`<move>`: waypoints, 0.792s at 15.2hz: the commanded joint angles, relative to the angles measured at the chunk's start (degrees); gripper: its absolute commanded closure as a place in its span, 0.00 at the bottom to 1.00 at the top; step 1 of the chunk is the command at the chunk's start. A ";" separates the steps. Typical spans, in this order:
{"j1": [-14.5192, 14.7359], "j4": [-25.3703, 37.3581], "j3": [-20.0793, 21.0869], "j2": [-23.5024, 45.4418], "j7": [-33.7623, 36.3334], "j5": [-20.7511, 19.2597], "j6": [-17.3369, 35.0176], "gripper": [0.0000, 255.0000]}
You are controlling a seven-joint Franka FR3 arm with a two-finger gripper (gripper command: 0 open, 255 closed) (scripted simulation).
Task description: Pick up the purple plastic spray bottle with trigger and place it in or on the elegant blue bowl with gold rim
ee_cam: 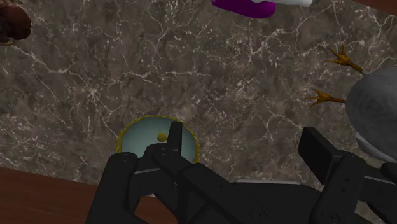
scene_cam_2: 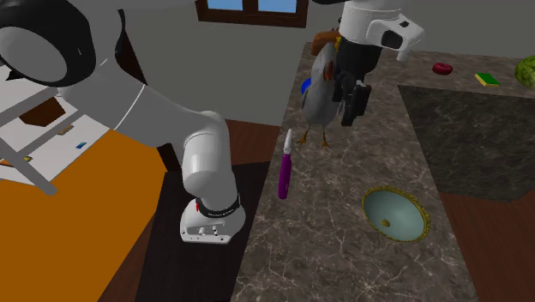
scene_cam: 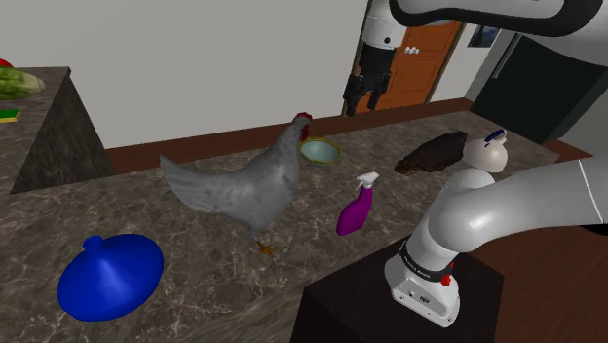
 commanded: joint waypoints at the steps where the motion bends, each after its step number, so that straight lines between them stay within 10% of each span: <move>1: 0.00 0.00 0.00 0.00 0.00 0.00 0.00 0.00; 12: 13.37 -9.68 7.32 9.40 -21.12 -6.54 4.23 0.00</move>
